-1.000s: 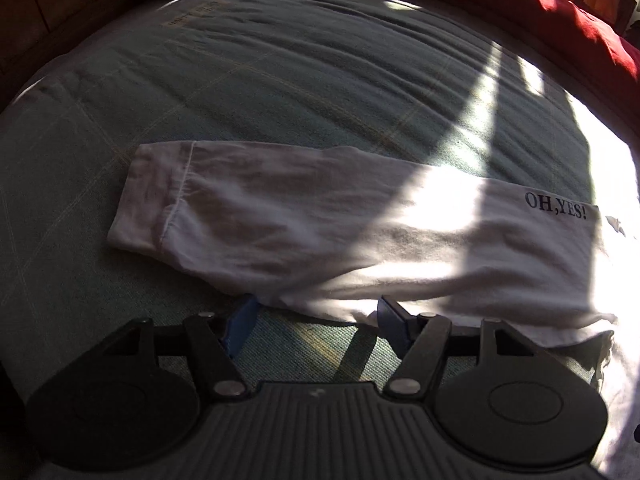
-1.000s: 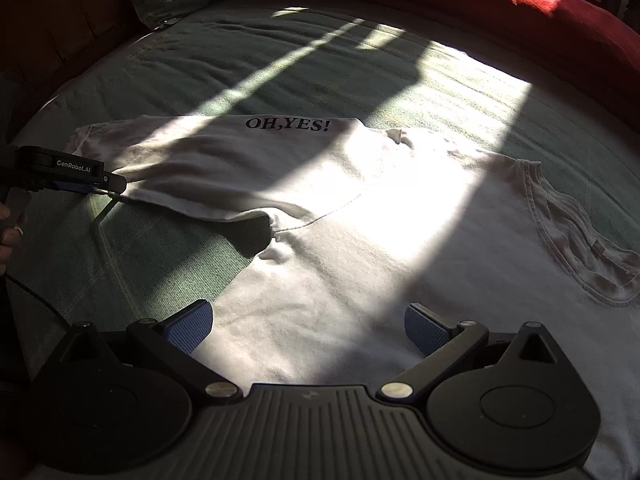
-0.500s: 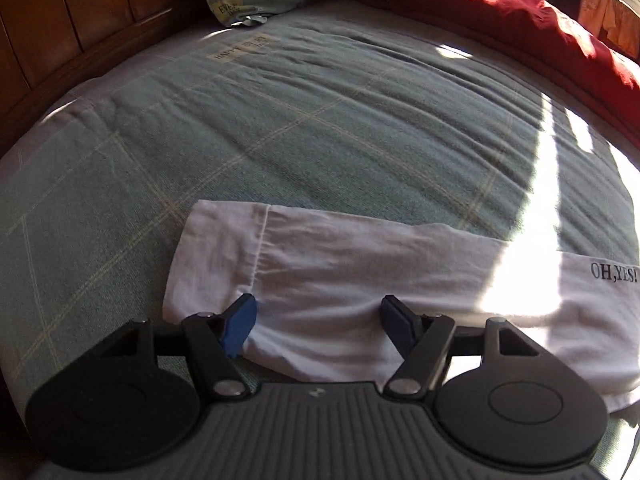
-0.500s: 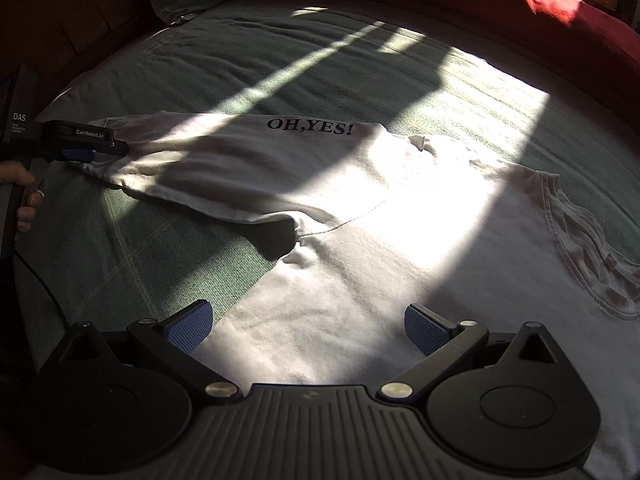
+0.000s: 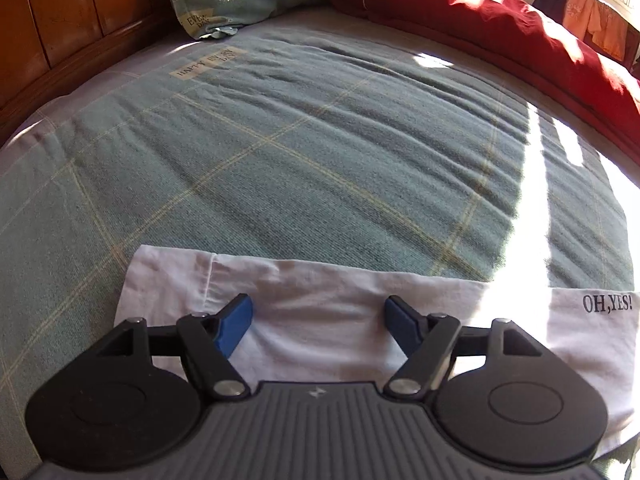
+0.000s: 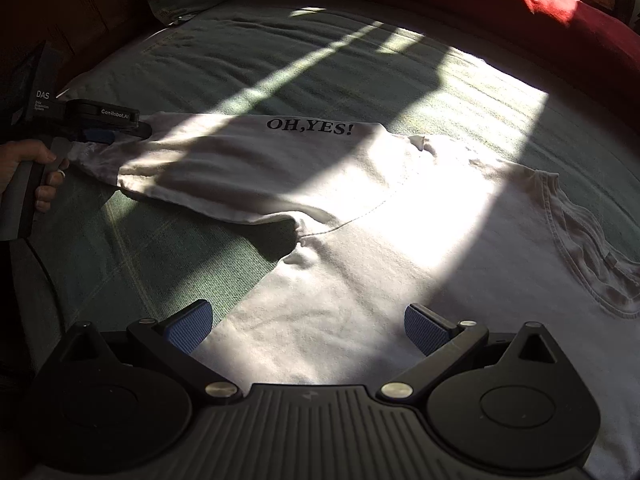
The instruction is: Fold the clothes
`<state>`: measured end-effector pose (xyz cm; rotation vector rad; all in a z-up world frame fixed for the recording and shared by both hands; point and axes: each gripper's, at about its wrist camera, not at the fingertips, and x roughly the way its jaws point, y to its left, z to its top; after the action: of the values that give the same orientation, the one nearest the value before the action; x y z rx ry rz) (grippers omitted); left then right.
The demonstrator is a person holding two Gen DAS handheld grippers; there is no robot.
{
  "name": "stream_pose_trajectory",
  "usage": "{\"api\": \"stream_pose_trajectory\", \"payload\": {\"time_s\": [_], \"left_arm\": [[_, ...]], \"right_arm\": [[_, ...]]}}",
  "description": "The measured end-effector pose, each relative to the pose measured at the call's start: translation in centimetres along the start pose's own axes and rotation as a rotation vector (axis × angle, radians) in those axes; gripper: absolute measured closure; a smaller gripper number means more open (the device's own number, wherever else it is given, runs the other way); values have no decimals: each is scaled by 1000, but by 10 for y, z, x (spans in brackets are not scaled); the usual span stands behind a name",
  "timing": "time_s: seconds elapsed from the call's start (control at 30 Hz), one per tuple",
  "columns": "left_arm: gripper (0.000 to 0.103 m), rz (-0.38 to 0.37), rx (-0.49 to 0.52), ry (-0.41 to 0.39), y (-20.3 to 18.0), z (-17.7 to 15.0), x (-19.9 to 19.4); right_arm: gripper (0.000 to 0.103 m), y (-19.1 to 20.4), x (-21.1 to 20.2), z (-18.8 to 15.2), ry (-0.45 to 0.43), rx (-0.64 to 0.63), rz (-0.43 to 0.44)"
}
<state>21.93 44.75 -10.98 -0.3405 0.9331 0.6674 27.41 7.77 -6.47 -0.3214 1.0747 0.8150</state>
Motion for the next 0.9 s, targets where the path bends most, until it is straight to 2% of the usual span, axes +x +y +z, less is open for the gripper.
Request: {"api": "stream_pose_trajectory", "payload": {"time_s": [0.13,0.23,0.3,0.43,0.53,0.6,0.8,0.9], "left_arm": [[27,6,-4,10,6,14,6],[31,7,27,-13,-5,17,-13],[30,-63,37,-15,-15,14,-28],[29,-152,109,32,-53,-4,-43],[28,-149,182,44,-77,-17,-42],[28,-123,197,51,-84,-21,-30],[22,-69,154,13,-72,3,0],[25,-88,84,15,-59,15,-8]], "right_arm": [[0,0,-1,-3,8,-8,-4],[0,-2,-2,-4,5,3,-8],[0,-3,-3,-3,0,12,-4],[0,-3,-2,-2,-5,15,-7],[0,-2,-1,-2,-3,18,-3],[0,-1,-1,-3,-1,15,0],[0,1,-1,-5,6,-4,-3],[0,0,-1,-5,7,2,-3]]}}
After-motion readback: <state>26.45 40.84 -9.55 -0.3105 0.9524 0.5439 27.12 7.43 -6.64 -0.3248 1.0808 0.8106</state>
